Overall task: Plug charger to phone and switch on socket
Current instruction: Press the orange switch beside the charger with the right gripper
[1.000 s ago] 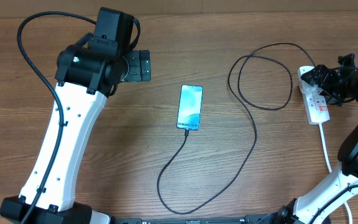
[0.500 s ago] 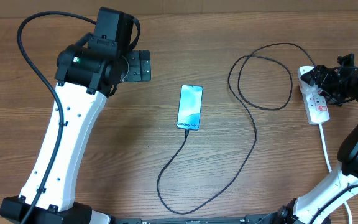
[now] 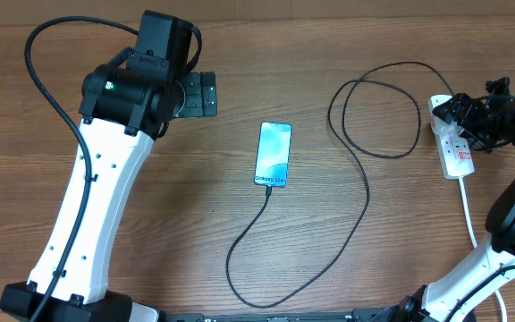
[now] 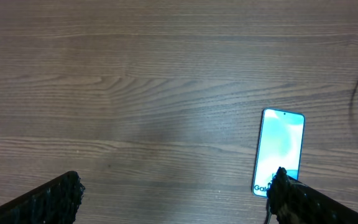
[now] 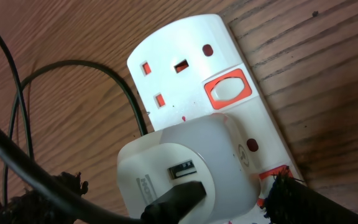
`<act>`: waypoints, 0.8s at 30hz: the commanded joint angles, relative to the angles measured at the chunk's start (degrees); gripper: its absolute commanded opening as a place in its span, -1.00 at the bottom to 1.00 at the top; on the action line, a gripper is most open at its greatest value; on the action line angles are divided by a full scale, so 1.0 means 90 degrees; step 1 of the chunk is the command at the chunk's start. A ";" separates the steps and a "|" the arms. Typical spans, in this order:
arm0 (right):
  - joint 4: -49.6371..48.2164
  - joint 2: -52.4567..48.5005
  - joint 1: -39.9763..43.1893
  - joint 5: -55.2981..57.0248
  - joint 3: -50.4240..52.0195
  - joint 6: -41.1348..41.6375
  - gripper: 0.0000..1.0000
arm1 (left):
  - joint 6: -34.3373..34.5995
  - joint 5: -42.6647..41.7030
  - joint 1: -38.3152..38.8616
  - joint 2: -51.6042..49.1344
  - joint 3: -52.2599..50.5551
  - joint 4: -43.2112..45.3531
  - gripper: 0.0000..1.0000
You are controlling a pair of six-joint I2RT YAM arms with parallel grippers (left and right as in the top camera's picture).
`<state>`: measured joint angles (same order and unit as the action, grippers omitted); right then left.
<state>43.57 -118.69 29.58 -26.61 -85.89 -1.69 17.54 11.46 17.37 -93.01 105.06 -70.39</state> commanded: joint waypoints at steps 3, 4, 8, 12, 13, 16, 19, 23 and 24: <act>0.0160 -0.0119 -0.0180 -0.0539 0.0049 0.0134 0.96 | -0.0117 0.0126 -0.0012 0.0056 0.0131 -0.0010 0.99; 0.0172 -0.0119 -0.0180 -0.0563 0.0049 0.0134 0.96 | -0.0117 0.0126 -0.0012 0.0056 0.0131 -0.0010 0.99; 0.0194 -0.0141 -0.0180 -0.0559 0.0051 0.0131 0.96 | -0.0117 0.0126 -0.0012 0.0056 0.0131 -0.0010 0.99; 0.0204 -0.0240 -0.0180 -0.0561 0.0051 0.0134 0.96 | -0.0117 0.0126 -0.0012 0.0056 0.0131 -0.0010 0.99; 0.0202 -0.0287 -0.0180 -0.0563 0.0056 0.0134 0.96 | -0.0117 0.0126 -0.0012 0.0056 0.0131 -0.0010 0.99; 0.0185 -0.0435 -0.0180 -0.0741 0.0080 0.0131 0.96 | -0.0117 0.0126 -0.0012 0.0056 0.0131 -0.0010 0.99; 0.0197 -0.0529 -0.0180 -0.0772 0.0085 0.0129 0.94 | -0.0117 0.0126 -0.0012 0.0056 0.0131 -0.0010 0.99; 0.0197 -0.0529 -0.0153 -0.0714 0.0083 0.0134 0.91 | -0.0117 0.0126 -0.0012 0.0056 0.0131 -0.0010 0.99; 0.0202 -0.0529 -0.0131 -0.0699 0.0083 0.0136 0.91 | -0.0117 0.0126 -0.0012 0.0056 0.0131 -0.0007 0.99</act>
<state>44.60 -119.22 29.67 -29.76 -86.46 -1.04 17.54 11.46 17.37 -93.01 105.06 -70.39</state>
